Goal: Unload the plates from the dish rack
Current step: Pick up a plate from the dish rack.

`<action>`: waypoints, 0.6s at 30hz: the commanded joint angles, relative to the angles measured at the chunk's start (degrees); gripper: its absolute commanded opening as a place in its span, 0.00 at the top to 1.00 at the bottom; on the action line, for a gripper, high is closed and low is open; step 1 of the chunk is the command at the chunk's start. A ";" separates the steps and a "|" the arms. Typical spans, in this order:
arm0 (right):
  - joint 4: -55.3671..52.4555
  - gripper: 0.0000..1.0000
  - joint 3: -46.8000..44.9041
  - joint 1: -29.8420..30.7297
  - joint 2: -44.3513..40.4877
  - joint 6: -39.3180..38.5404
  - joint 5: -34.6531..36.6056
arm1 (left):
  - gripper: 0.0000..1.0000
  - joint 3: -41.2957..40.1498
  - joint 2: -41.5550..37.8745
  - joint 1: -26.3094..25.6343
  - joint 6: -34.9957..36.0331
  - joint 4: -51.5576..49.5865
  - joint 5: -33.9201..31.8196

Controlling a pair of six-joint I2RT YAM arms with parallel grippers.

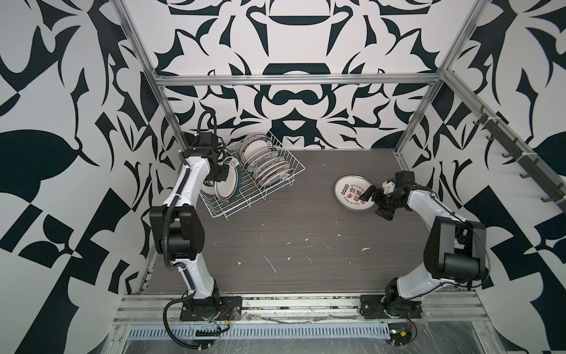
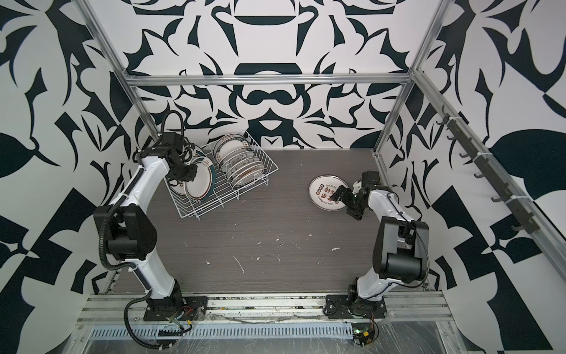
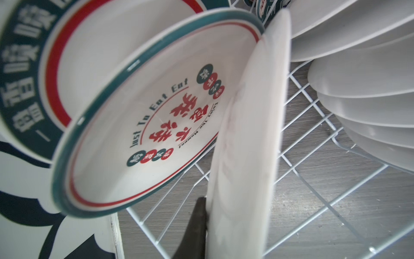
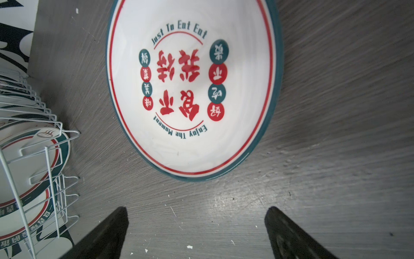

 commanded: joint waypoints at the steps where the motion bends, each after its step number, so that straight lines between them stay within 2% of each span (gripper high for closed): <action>1: 0.78 0.01 0.16 0.02 0.12 0.71 -1.54 | 0.92 -0.96 -1.61 0.14 -1.30 -1.10 -1.35; 9: 1.07 0.01 0.24 0.02 0.31 0.79 -2.32 | 1.00 -1.89 -4.66 0.19 -3.08 -1.75 -2.49; 18: 1.38 0.00 0.65 0.88 -0.33 1.14 -3.68 | 1.00 -2.07 -9.77 -0.08 -5.29 -1.94 1.37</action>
